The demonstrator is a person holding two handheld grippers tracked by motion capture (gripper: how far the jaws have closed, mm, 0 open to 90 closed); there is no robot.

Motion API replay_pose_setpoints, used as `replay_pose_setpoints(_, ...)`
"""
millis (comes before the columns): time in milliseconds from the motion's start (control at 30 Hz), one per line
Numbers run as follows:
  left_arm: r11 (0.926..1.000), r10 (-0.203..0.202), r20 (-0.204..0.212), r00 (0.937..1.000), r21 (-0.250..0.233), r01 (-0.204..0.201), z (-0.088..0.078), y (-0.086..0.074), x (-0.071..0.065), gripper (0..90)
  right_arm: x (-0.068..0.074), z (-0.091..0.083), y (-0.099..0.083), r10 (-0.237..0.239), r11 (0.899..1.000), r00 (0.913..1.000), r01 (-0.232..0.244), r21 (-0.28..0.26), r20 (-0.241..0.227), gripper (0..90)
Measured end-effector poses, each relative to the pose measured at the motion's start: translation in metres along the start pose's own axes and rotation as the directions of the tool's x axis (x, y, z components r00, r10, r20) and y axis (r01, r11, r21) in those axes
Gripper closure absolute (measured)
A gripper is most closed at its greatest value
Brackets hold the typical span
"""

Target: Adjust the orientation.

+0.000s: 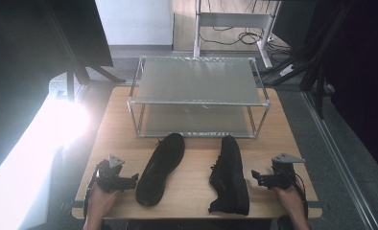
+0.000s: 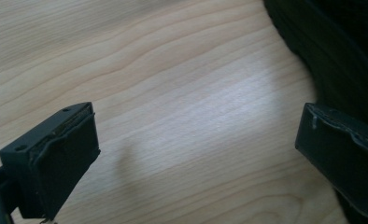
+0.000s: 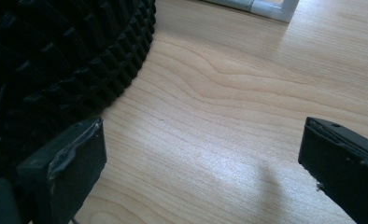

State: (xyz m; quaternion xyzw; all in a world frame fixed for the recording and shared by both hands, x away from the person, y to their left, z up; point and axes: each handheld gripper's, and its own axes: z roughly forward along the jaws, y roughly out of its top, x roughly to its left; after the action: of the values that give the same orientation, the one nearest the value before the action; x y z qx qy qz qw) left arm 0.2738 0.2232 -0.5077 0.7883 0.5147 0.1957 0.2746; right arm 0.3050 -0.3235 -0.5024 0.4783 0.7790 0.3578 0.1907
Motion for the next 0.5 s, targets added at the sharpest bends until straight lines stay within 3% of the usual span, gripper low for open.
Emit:
replay_pose_setpoints(300, 0.9999, 0.016, 0.013, 0.9998, 0.003, -0.016, -0.002, -0.001, -0.006, 3.6, 0.001, 0.000, 0.000, 0.002, 1.000, 1.0000, -0.002, -0.004, -0.007, 1.6)
replay_pose_setpoints(500, 0.9982, 0.053, 0.085, 0.9950, 0.023, -0.056, 0.001, 0.001, -0.022, 0.2, 0.001, -0.001, 0.001, 0.006, 1.000, 1.0000, -0.006, -0.014, -0.007, 1.7)
